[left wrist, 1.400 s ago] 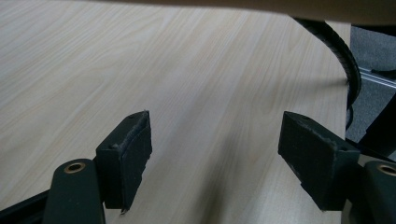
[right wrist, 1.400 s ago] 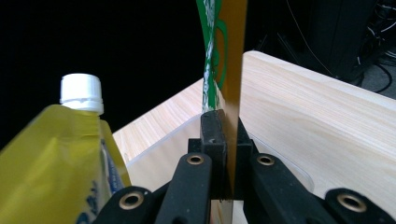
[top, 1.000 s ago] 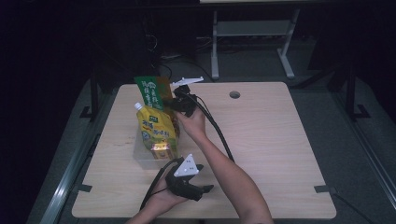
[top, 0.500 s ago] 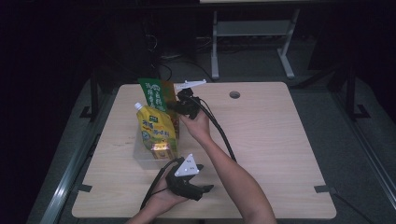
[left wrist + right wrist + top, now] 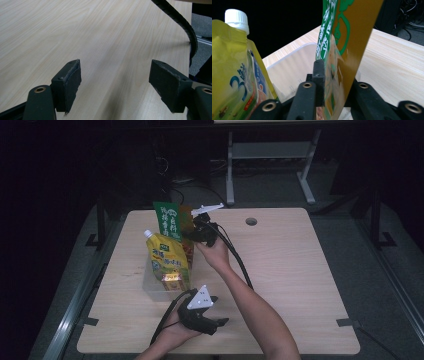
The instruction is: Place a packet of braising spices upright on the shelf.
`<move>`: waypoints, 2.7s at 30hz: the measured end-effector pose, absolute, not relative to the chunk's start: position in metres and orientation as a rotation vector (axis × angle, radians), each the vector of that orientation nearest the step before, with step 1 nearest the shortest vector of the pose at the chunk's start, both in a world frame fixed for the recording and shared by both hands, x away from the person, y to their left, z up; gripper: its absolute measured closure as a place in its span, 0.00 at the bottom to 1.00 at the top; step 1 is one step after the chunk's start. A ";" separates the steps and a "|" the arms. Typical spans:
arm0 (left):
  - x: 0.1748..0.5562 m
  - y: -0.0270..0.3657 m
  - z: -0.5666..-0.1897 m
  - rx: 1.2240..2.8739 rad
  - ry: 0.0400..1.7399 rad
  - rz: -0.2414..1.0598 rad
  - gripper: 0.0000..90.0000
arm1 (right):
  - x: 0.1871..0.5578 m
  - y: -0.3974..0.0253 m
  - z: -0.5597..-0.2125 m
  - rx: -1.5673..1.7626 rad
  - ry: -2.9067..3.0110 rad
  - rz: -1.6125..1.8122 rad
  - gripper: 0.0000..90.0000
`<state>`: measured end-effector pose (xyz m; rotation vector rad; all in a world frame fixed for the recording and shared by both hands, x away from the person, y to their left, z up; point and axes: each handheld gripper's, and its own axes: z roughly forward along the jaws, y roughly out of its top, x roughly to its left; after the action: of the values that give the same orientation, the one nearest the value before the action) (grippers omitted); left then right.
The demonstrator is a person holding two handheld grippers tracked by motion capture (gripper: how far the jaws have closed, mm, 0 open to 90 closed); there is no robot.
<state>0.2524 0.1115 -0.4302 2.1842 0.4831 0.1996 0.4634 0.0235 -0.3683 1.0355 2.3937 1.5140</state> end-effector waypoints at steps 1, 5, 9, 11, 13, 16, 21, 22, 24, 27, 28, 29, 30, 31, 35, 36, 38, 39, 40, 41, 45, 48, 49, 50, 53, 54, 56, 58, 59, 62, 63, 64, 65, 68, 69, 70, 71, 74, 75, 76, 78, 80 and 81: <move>0.253 0.112 -0.430 2.183 0.485 0.201 0.28 | 0.464 0.022 -0.368 1.034 2.391 1.517 0.85; 0.254 0.113 -0.429 2.182 0.490 0.203 0.28 | 0.463 0.017 -0.366 1.025 2.394 1.519 0.80; 0.254 0.113 -0.429 2.177 0.492 0.206 0.28 | 0.463 0.010 -0.364 1.022 2.391 1.519 0.75; 0.254 0.113 -0.429 2.178 0.493 0.202 0.28 | 0.462 0.007 -0.363 1.031 2.388 1.535 0.72; 0.254 0.113 -0.429 2.176 0.493 0.200 0.28 | 0.462 0.004 -0.363 1.033 2.394 1.535 0.70; 0.254 0.112 -0.428 2.176 0.489 0.204 0.28 | 0.461 0.000 -0.362 1.028 2.403 1.526 0.68; 0.254 0.112 -0.429 2.179 0.494 0.201 0.28 | 0.458 -0.008 -0.360 1.021 2.406 1.536 0.63; 0.254 0.112 -0.429 2.178 0.495 0.199 0.28 | 0.458 -0.010 -0.359 1.017 2.411 1.534 0.62; 0.254 0.112 -0.429 2.176 0.499 0.197 0.28 | 0.457 -0.013 -0.358 1.020 2.410 1.535 0.61; 0.254 0.112 -0.429 2.180 0.496 0.198 0.28 | 0.455 -0.018 -0.356 1.019 2.416 1.554 0.57; 0.254 0.112 -0.429 2.179 0.498 0.197 0.28 | 0.455 -0.019 -0.355 1.013 2.418 1.555 0.55; 0.254 0.112 -0.429 2.183 0.496 0.200 0.28 | 0.454 -0.021 -0.355 1.009 2.417 1.562 0.53; 0.254 0.111 -0.429 2.182 0.497 0.203 0.28 | 0.452 -0.024 -0.354 1.012 2.414 1.579 0.52; 0.254 0.112 -0.429 2.180 0.497 0.205 0.28 | 0.450 -0.026 -0.354 1.013 2.411 1.592 0.52; 0.254 0.112 -0.429 2.176 0.502 0.201 0.28 | 0.445 -0.034 -0.354 1.009 2.421 1.580 0.49; 0.254 0.112 -0.428 2.177 0.498 0.206 0.28 | 0.443 -0.037 -0.354 1.009 2.422 1.578 0.49; 0.254 0.113 -0.428 2.177 0.495 0.208 0.28 | 0.440 -0.042 -0.354 1.011 2.420 1.574 0.48; 0.254 0.113 -0.428 2.176 0.497 0.207 0.28 | 0.438 -0.045 -0.354 1.018 2.416 1.578 0.48; 0.255 0.113 -0.428 2.176 0.496 0.209 0.28 | 0.436 -0.048 -0.353 1.016 2.414 1.574 0.47; 0.255 0.113 -0.428 2.176 0.497 0.209 0.28 | 0.435 -0.051 -0.352 1.016 2.417 1.566 0.46; 0.256 0.114 -0.428 2.185 0.496 0.218 0.28 | 0.429 -0.065 -0.351 1.029 2.413 1.565 0.45; 0.256 0.115 -0.429 2.183 0.508 0.212 0.28 | 0.426 -0.075 -0.351 1.043 2.404 1.555 0.43; 0.256 0.115 -0.429 2.175 0.514 0.208 0.28 | 0.425 -0.079 -0.351 1.052 2.405 1.548 0.42; 0.256 0.115 -0.429 2.174 0.514 0.208 0.28 | 0.424 -0.083 -0.352 1.062 2.400 1.549 0.42; 0.256 0.116 -0.429 2.169 0.519 0.212 0.28 | 0.418 -0.094 -0.354 1.081 2.392 1.545 0.41; 0.256 0.116 -0.429 2.169 0.520 0.211 0.28 | 0.416 -0.098 -0.355 1.087 2.390 1.541 0.41; 0.256 0.116 -0.429 2.167 0.522 0.210 0.28 | 0.413 -0.106 -0.356 1.098 2.382 1.535 0.41; 0.256 0.116 -0.429 2.170 0.520 0.212 0.28 | 0.411 -0.113 -0.357 1.115 2.374 1.531 0.41; 0.256 0.116 -0.429 2.171 0.520 0.212 0.28 | 0.410 -0.116 -0.358 1.124 2.366 1.534 0.41; 0.256 0.117 -0.429 2.176 0.515 0.218 0.28 | 0.407 -0.124 -0.359 1.138 2.358 1.528 0.41; 0.256 0.117 -0.429 2.172 0.516 0.215 0.28 | 0.406 -0.126 -0.360 1.145 2.356 1.527 0.41; 0.257 0.117 -0.429 2.171 0.516 0.215 0.28 | 0.405 -0.128 -0.360 1.151 2.353 1.524 0.41; 0.257 0.117 -0.429 2.174 0.515 0.216 0.28 | 0.404 -0.130 -0.361 1.154 2.355 1.516 0.40; 0.257 0.118 -0.429 2.174 0.519 0.214 0.28 | 0.402 -0.136 -0.362 1.175 2.359 1.502 0.39; 0.257 0.118 -0.429 2.175 0.518 0.216 0.28 | 0.401 -0.138 -0.363 1.180 2.359 1.499 0.39; 0.257 0.118 -0.429 2.173 0.518 0.217 0.28 | 0.401 -0.140 -0.363 1.180 2.357 1.499 0.39; 0.257 0.118 -0.429 2.167 0.522 0.215 0.28 | 0.399 -0.142 -0.363 1.183 2.345 1.506 0.39; 0.257 0.118 -0.429 2.170 0.513 0.219 0.28 | 0.396 -0.148 -0.365 1.196 2.343 1.497 0.39; 0.257 0.117 -0.429 2.170 0.513 0.218 0.28 | 0.395 -0.150 -0.366 1.199 2.340 1.495 0.39; 0.257 0.117 -0.429 2.173 0.513 0.219 0.28 | 0.393 -0.152 -0.367 1.209 2.343 1.493 0.39; 0.256 0.117 -0.429 2.175 0.514 0.217 0.28 | 0.390 -0.156 -0.369 1.228 2.348 1.489 0.39; 0.256 0.117 -0.429 2.180 0.514 0.218 0.28 | 0.386 -0.160 -0.370 1.216 2.333 1.496 0.39; 0.256 0.117 -0.429 2.179 0.514 0.219 0.28 | 0.385 -0.161 -0.371 1.211 2.335 1.490 0.39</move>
<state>0.2561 0.1172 -0.4289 2.1792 0.5143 0.2193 0.3849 -0.1613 -0.3709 1.2108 2.3346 1.4902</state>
